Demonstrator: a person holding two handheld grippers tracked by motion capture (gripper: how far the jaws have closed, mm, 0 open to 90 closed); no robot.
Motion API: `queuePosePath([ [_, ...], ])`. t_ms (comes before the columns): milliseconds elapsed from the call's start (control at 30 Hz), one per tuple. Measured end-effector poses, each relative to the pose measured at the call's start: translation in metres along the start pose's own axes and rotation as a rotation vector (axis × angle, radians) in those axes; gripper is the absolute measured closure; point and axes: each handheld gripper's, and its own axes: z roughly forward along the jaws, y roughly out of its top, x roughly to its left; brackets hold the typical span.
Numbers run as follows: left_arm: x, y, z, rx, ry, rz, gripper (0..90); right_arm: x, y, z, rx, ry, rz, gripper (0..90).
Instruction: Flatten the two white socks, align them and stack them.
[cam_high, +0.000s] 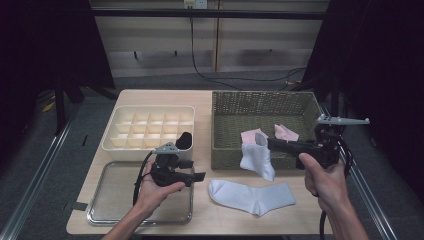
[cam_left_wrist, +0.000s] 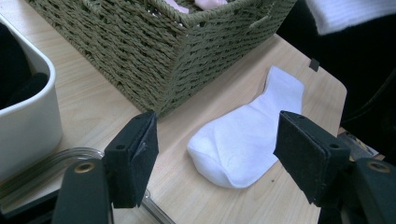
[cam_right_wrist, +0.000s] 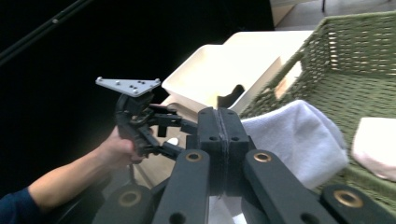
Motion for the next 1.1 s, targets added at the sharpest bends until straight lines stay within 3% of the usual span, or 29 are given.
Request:
queuePosePath([
  [333, 0.0, -0.004, 0.002, 0.011, 0.002, 0.002, 29.8, 0.011, -0.019, 0.019, 0.036, 0.074, 0.0, 89.6],
  [600, -0.001, -0.005, 0.0, 0.007, -0.002, 0.003, 29.6, 0.035, -0.018, 0.027, 0.049, 0.124, -0.04, 89.6],
  [867, -0.002, -0.009, 0.006, 0.03, -0.015, 0.008, 29.8, 0.035, -0.038, 0.057, 0.117, 0.176, -0.014, 89.6],
  [1100, -0.001, -0.015, 0.011, 0.053, -0.033, 0.006, 29.6, 0.027, -0.054, 0.076, 0.136, 0.197, 0.018, 89.6],
])
